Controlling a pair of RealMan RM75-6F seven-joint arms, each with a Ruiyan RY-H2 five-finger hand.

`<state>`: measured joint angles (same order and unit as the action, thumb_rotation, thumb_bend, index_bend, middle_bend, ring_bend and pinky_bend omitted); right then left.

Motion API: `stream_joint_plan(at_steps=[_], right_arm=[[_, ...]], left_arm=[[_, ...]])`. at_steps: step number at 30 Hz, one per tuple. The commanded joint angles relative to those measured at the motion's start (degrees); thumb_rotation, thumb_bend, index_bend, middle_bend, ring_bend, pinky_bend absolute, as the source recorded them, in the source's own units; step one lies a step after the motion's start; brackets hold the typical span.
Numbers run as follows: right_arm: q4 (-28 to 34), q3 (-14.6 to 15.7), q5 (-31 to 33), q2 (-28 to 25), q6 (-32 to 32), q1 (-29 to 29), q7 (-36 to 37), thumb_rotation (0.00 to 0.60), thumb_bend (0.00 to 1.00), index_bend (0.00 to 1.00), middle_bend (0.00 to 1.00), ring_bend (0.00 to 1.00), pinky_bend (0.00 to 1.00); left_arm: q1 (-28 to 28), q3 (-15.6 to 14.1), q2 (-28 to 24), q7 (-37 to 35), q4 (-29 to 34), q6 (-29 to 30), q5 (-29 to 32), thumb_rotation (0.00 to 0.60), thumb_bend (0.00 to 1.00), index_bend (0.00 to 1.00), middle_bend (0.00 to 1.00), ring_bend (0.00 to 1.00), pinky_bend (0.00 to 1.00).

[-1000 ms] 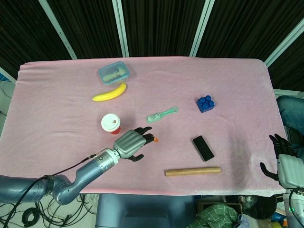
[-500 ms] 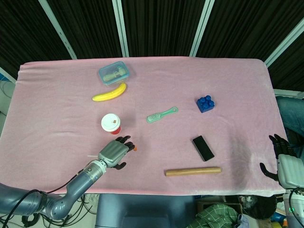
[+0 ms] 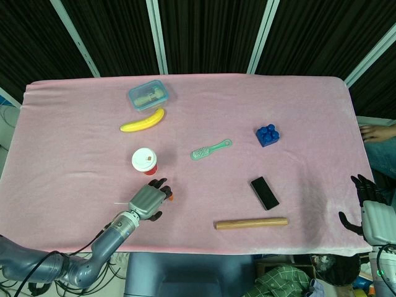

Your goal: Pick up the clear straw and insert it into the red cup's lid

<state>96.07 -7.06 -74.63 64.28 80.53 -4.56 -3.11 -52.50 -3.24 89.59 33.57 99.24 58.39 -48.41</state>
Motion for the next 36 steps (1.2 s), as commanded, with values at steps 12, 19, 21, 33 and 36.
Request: stream_joint_plan(at_steps=[12, 19, 21, 33, 36], right_arm=[[0.1, 0.0, 0.12, -0.02, -0.1, -0.01, 0.06, 0.6, 0.24, 0.08, 0.03, 0.06, 0.18], [0.09, -0.04, 0.28, -0.03, -0.22, -0.04, 0.16, 0.6, 0.24, 0.08, 0.03, 0.06, 0.18], [0.1, -0.04, 0.3, -0.03, -0.25, -0.05, 0.19, 0.6, 0.24, 0.08, 0.03, 0.06, 0.18], [0.05, -0.06, 0.45, 0.03, -0.41, -0.11, 0.24, 0.6, 0.23, 0.08, 0.03, 0.06, 0.18], [0.06, -0.11, 0.55, 0.04, -0.45, -0.13, 0.27, 0.6, 0.23, 0.08, 0.03, 0.06, 0.18]], left_arm=[[2.32, 0.53, 3.85, 2.85, -4.92, 2.33, -1.09, 0.6, 0.35, 0.44, 0.23, 0.03, 0.13], [3.01, 0.96, 5.44, 4.12, -7.04, 2.41, -1.38, 0.6, 0.36, 0.46, 0.23, 0.03, 0.13], [3.24, 0.91, 5.85, 4.44, -7.69, 2.31, -1.5, 0.6, 0.36, 0.46, 0.23, 0.03, 0.13], [3.99, 1.62, 6.55, 5.35, -8.81, 0.84, -1.34, 0.6, 0.36, 0.5, 0.23, 0.04, 0.13], [4.23, 1.77, 6.64, 5.57, -9.03, 0.71, -1.35, 0.6, 0.36, 0.51, 0.23, 0.04, 0.13]])
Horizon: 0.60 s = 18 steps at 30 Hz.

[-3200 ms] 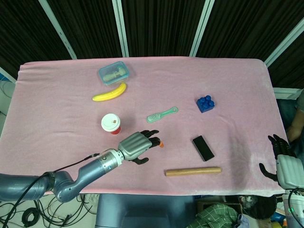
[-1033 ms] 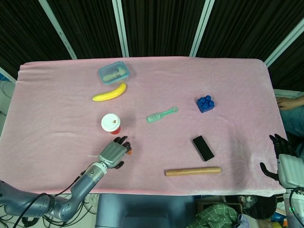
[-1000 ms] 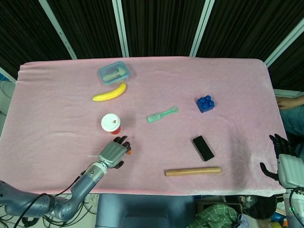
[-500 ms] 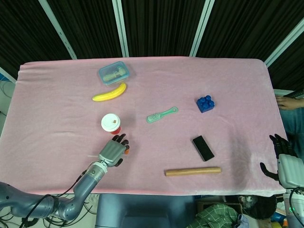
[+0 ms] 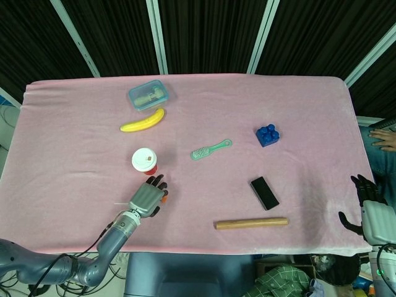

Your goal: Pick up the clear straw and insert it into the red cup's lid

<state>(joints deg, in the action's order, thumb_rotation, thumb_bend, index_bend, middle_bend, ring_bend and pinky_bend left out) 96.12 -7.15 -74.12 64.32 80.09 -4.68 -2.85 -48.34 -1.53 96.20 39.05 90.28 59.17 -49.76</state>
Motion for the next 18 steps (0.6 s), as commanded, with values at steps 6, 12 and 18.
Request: stream_joint_plan(at_steps=[6, 12, 18], right_arm=[[-0.01, 0.0, 0.04, 0.02, -0.05, -0.03, -0.02, 0.6, 0.24, 0.08, 0.03, 0.06, 0.18], [0.04, 0.01, 0.02, 0.0, -0.07, -0.05, -0.03, 0.6, 0.24, 0.08, 0.03, 0.06, 0.18], [0.05, 0.02, 0.03, -0.01, -0.08, -0.05, -0.01, 0.6, 0.24, 0.08, 0.03, 0.06, 0.18]], left_arm=[[0.46, 0.41, 0.02, 0.59, -0.15, -0.25, -0.27, 0.6, 0.36, 0.53, 0.23, 0.04, 0.13], [0.91, 0.64, -0.05, 1.18, -0.14, -0.28, -0.44, 0.6, 0.38, 0.56, 0.24, 0.04, 0.13], [1.28, 1.06, -0.23, 1.03, 0.14, -0.55, -0.59, 0.6, 0.39, 0.56, 0.24, 0.04, 0.13]])
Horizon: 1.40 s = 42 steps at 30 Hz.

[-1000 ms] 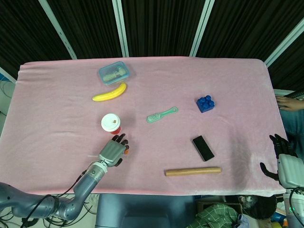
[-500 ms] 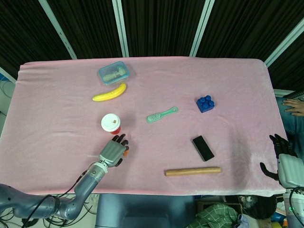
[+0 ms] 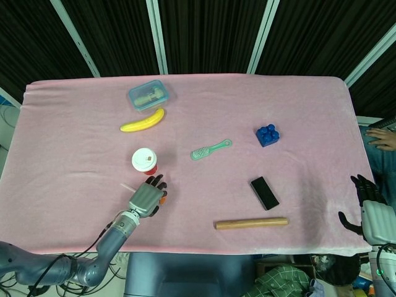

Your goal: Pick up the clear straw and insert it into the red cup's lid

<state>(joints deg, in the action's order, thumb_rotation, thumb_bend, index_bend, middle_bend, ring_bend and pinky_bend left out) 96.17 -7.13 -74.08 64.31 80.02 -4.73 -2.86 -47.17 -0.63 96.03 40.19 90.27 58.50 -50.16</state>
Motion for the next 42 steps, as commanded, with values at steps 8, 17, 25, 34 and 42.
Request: stream_joint_plan(at_steps=[8, 17, 25, 34, 42], right_arm=[[0.06, 0.02, 0.03, -0.02, -0.06, -0.02, 0.03, 0.6, 0.24, 0.08, 0.03, 0.06, 0.18], [0.17, 0.02, 0.1, -0.04, -0.13, -0.04, 0.02, 0.6, 0.24, 0.08, 0.03, 0.06, 0.18], [0.42, 0.15, 0.16, -0.13, -0.35, -0.04, 0.01, 0.6, 0.24, 0.08, 0.03, 0.06, 0.18], [0.5, 0.22, 0.28, -0.15, -0.54, -0.08, -0.1, 0.6, 0.24, 0.08, 0.03, 0.06, 0.18], [0.49, 0.25, 0.46, -0.14, -0.65, -0.1, -0.22, 0.6, 0.24, 0.08, 0.03, 0.06, 0.18]], left_arm=[[0.62, 0.51, -0.84, -0.6, 1.85, -0.15, -0.56, 0.6, 0.39, 0.57, 0.24, 0.04, 0.13], [0.7, 0.88, -1.75, -0.47, 4.44, -0.86, 0.42, 0.6, 0.39, 0.58, 0.25, 0.04, 0.13], [-0.69, 4.13, -2.13, -2.29, 9.73, -1.16, -1.72, 0.6, 0.42, 0.58, 0.26, 0.03, 0.13], [-3.76, 8.71, -1.79, -1.61, 11.66, -0.97, -1.71, 0.6, 0.42, 0.59, 0.27, 0.04, 0.13], [-6.12, 13.89, -2.28, -10.26, 11.88, -7.47, 0.4, 0.6, 0.42, 0.59, 0.28, 0.04, 0.12]])
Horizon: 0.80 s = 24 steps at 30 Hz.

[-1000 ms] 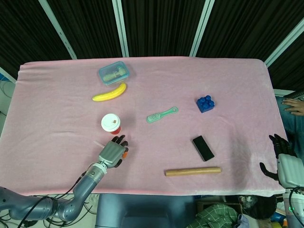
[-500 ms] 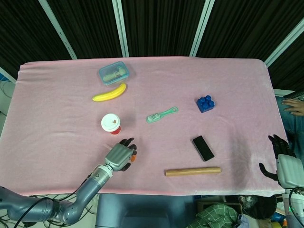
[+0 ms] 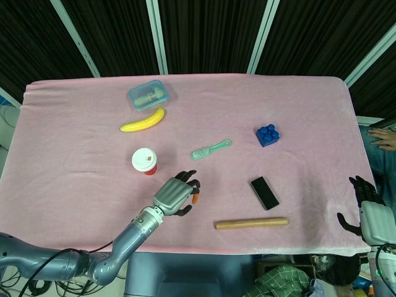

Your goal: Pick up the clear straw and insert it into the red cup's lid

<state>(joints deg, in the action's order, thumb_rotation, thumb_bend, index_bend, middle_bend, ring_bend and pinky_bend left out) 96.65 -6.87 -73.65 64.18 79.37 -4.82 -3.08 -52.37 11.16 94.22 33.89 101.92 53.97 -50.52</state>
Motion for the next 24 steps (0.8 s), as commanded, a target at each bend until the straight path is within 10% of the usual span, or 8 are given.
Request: stream_joint_plan(at_steps=[1, 24], right_arm=[[0.01, -0.04, 0.06, -0.01, 0.02, 0.0, -0.02, 0.6, 0.24, 0.08, 0.03, 0.06, 0.18], [0.15, 0.07, 0.1, 0.04, 0.2, 0.04, -0.74, 0.6, 0.24, 0.08, 0.03, 0.06, 0.18]], left_arm=[[-0.98, 3.62, -0.76, -6.73, 0.67, -4.04, 0.87, 0.6, 0.42, 0.6, 0.28, 0.04, 0.12], [8.78, 25.59, -19.69, -63.39, 5.52, -23.71, -10.22, 0.6, 0.42, 0.62, 0.31, 0.04, 0.12]])
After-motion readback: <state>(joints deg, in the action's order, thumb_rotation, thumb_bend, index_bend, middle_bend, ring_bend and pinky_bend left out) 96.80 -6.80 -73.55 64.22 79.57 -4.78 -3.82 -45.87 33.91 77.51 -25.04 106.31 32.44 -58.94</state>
